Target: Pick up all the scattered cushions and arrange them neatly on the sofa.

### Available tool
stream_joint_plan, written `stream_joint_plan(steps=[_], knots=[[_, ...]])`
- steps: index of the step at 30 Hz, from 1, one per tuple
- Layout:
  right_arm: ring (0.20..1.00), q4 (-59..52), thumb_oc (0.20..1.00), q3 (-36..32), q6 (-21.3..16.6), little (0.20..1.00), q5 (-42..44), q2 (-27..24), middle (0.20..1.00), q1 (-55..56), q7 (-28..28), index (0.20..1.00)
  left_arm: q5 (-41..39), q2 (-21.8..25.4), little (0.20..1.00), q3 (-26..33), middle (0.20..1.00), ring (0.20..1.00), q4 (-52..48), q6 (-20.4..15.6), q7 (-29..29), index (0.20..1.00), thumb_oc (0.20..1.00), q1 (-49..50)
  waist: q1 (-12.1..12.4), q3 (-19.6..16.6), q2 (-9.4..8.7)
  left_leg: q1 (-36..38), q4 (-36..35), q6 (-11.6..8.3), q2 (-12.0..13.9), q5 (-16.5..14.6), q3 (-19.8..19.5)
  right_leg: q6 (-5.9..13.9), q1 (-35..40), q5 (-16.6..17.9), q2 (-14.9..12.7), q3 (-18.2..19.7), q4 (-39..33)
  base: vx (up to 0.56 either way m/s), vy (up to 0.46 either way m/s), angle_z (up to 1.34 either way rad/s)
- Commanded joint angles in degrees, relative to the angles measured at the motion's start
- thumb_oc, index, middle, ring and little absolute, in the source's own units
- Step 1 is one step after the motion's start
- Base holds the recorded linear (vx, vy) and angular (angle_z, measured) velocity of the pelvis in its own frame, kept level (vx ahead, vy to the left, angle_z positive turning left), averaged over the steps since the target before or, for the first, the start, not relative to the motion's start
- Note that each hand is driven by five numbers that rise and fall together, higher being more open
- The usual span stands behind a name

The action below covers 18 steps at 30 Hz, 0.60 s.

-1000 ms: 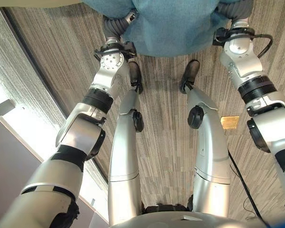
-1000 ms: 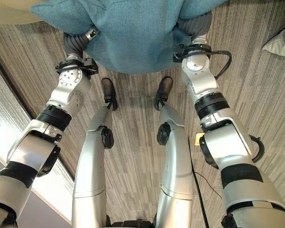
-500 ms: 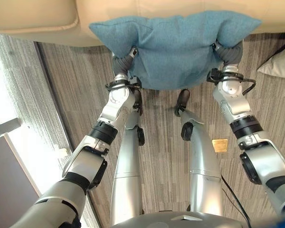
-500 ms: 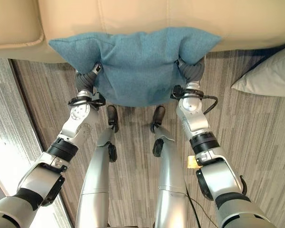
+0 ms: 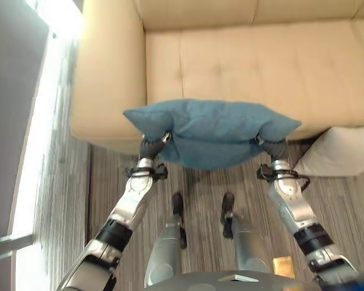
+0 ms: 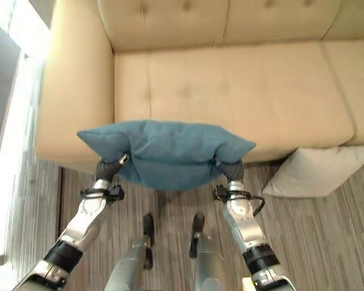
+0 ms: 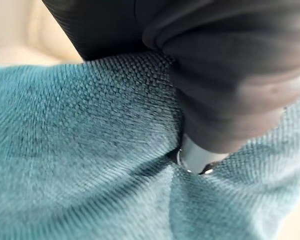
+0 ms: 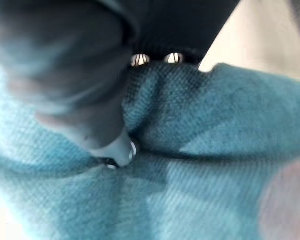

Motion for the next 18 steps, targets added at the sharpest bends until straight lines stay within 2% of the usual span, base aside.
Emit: stream_joint_plan(steps=[1, 7, 10, 11, 12, 13, 14, 15, 17, 18], knots=[[0.2, -4.74, 0.2, -1.68, -2.22, 0.2, -2.72, 1.28, 0.2, -4.63, 3.48, 0.2, 3.54, -2.2, 0.2, -0.37, 0.2, 0.2, -4.33, -4.0, -2.99, 0.2, 0.2, -5.03, 0.01, -1.48, -0.09, 3.19, 0.65, -2.05, -1.07, -3.72, -0.84, 2.22, 3.94, 0.37, 1.18, 2.18, -3.85, 0.12, -0.044, 0.0], [0.2, -9.67, 0.2, -5.34, -1.82, 0.2, -5.93, 0.51, 0.2, 2.86, 3.22, 0.2, 4.4, -2.86, 0.2, 0.92, 0.2, 0.2, -5.36, -3.04, -3.85, 0.2, 0.2, 1.5, -0.59, -4.41, -0.85, 11.29, 1.28, -3.43, 0.58, -5.16, 1.04, 1.19, 14.27, -1.78, 4.0, 1.96, -7.23, 0.1, -0.094, 0.08], [0.2, -9.82, 0.2, -5.62, -1.34, 0.2, -6.46, 0.03, 0.2, 4.55, 3.4, 0.2, 4.21, -3.45, 0.2, 0.5, 0.2, 0.2, -5.5, -2.51, -4.31, 0.2, 0.2, 2.94, -0.28, -4.28, -1.69, 11.05, 7.3, -4.15, 1.05, -5.74, 0.93, 0.06, 17.56, -2.55, 4.72, 2.25, -7.83, 0.01, -0.096, 0.06], [0.2, -9.28, 0.2, -5.83, -1.3, 0.2, -4.86, 0.13, 0.2, 4.76, 3.76, 0.2, 4.35, -3.54, 0.2, 0.07, 0.2, 0.2, -5.5, -2.31, -4.18, 0.2, 0.2, 2.52, 0.01, -3.73, -2.19, 8.57, 13.96, -4.86, 1.1, -3.79, 0.49, -0.48, 18.64, -2.53, 4.72, 2.1, -7.99, -0.05, -0.079, -0.01], [0.2, -9.15, 0.2, -6.02, -1.09, 0.2, -4.63, -0.02, 0.2, 4.85, 3.64, 0.2, 4.2, -3.69, 0.2, 0.16, 0.2, 0.2, -5.51, -2.26, -4.17, 0.2, 0.2, 2.47, 0.12, -3.43, -2.37, 7.31, 16.5, -5.07, 1.22, -2.99, 0.49, -0.66, 18.91, -2.54, 4.58, 1.88, -8.07, -0.07, -0.068, 0.06], [0.2, -9.13, 0.2, -6.45, -0.82, 0.2, -4.56, -0.07, 0.2, 5.13, 3.64, 0.2, 4.0, -3.98, 0.2, 0.3, 0.2, 0.2, -5.7, -2.04, -4.2, 0.2, 0.2, 2.73, 0.25, -3.12, -2.74, 5.13, 18.13, -4.35, 1.68, -3.15, 1.02, -0.83, 18.95, -2.57, 4.35, 1.85, -8.23, 0.0, -0.018, 0.23], [0.2, -9.04, 0.2, -6.86, -0.67, 0.2, -4.99, -0.15, 0.2, 4.94, 3.17, 0.2, 4.05, -4.2, 0.2, 0.39, 0.2, 0.2, -5.84, -1.89, -4.24, 0.2, 0.2, 3.33, 0.72, -3.62, -3.03, 3.89, 16.02, -2.93, 0.62, -5.7, 0.62, -0.53, 18.75, -2.71, 4.07, 2.28, -8.24, 0.07, -0.003, 0.11], [0.2, -9.13, 0.2, -7.13, -0.61, 0.2, -4.99, -0.23, 0.2, 4.89, 3.16, 0.2, 4.19, -4.25, 0.2, 0.4, 0.2, 0.2, -5.71, -1.68, -4.26, 0.2, 0.2, 3.54, 0.88, -3.88, -3.1, 3.66, 14.44, -2.63, 0.13, -5.9, 0.33, -0.29, 18.75, -2.81, 4.1, 2.48, -8.28, 0.15, 0.023, -0.05], [0.2, -9.1, 0.2, -7.36, -0.46, 0.2, -5.2, -0.43, 0.2, 4.46, 2.71, 0.2, 4.36, -4.22, 0.2, 0.34, 0.2, 0.2, -5.54, -1.29, -4.12, 0.2, 0.2, 3.54, 1.39, -4.21, -2.83, 2.83, 8.79, -2.48, -0.51, -3.9, 0.09, 0.02, 19.44, -3.24, 4.65, 3.16, -8.54, 0.21, 0.063, -0.13], [0.2, -8.89, 0.2, -7.53, -0.29, 0.2, -5.14, -0.55, 0.2, 4.09, 2.42, 0.2, 4.7, -3.99, 0.2, 0.42, 0.2, 0.2, -5.48, -0.95, -4.19, 0.2, 0.2, 3.67, 2.04, -4.47, -2.27, 2.19, 4.59, -2.54, -0.88, -1.29, 0.33, 0.2, 20.5, -4.01, 5.55, 4.06, -8.72, 0.26, 0.098, 0.09]])
